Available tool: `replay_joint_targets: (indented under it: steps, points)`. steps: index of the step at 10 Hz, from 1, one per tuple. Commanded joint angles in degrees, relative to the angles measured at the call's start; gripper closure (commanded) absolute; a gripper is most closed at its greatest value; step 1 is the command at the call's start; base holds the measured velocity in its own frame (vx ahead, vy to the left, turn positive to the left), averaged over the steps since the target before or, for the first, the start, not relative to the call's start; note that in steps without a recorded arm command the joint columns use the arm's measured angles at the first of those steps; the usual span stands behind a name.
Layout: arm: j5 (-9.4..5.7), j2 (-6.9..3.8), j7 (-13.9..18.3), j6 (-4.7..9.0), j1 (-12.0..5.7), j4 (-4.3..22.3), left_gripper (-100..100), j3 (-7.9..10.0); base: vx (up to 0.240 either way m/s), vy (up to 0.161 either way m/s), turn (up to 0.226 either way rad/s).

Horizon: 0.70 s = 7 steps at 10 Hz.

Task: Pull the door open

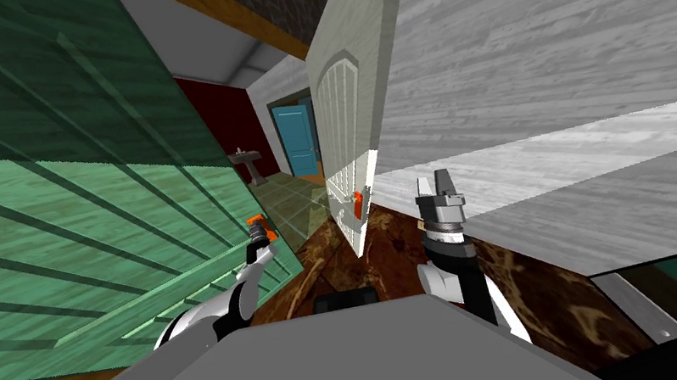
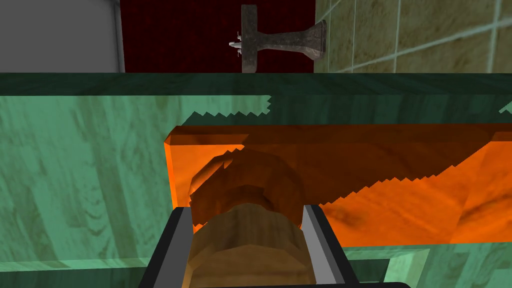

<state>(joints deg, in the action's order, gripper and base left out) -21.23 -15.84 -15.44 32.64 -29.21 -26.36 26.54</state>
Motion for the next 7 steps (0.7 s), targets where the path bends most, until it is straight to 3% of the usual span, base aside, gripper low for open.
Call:
replay_joint_targets:
  steps: [1, 5, 7]
  points:
    - [0.53, 0.57, 0.88, -0.68, 0.77, -1.12, 100, -1.09, -0.223, 0.032, -0.095]
    - [2.32, 0.92, 3.87, -1.45, 0.87, -2.00, 100, -4.66, -0.286, 0.027, -0.104]
    - [2.34, 1.12, 3.64, -1.77, 1.32, -2.73, 100, -4.63, -0.161, -0.012, -0.031]
